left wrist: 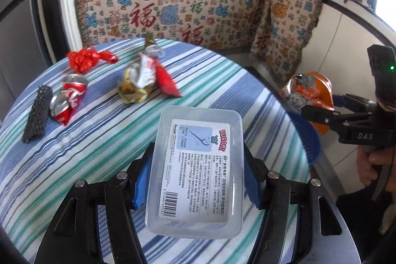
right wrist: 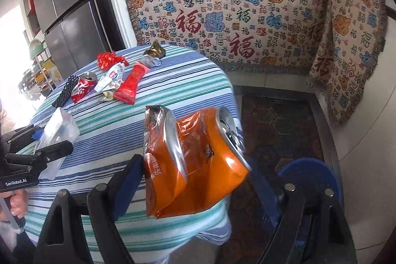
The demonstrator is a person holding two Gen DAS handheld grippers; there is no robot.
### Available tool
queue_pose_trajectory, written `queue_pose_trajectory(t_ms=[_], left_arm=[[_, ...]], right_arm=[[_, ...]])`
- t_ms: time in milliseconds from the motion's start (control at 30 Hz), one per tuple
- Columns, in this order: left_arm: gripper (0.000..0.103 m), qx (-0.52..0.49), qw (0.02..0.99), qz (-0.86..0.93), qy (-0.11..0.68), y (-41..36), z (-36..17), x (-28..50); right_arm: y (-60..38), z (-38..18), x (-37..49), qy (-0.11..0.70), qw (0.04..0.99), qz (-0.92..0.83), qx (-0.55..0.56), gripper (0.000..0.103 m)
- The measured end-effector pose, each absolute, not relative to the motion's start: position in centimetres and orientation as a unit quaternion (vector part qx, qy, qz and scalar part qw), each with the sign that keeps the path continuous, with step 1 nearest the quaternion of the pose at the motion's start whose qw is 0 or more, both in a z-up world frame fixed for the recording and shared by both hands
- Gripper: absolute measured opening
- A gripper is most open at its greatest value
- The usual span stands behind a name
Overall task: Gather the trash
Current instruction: 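Carry the box and orange bag over the blue wastebasket and open both tools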
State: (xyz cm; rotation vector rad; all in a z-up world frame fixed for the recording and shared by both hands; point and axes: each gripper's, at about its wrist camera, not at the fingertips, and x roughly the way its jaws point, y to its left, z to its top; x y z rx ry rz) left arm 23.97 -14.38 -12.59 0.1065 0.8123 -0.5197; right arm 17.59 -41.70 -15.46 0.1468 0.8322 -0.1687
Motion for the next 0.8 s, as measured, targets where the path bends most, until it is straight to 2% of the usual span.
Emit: queue_pose_trajectory(t_ms=[200,367,800], left_arm=[[0.064,0.038,0.866,-0.319,0.384,-22.2,-10.0,23.0],[0.064,0.037,0.849,-0.359,0.386,-29.3,-9.5,23.0],[0.064,0.044,0.802,-0.408,0.435,-44.1,-15.3,25.5]], right_arm=[[-47.8,-14.2,13.1,0.384,0.908,-0.139,0.091,0.086],[-53.5,-15.4,9.8,0.389,0.894,-0.200,0.099,0.086],[-64.4,-20.3,7.9,0.458,0.852,-0.243,0.072,0.086]])
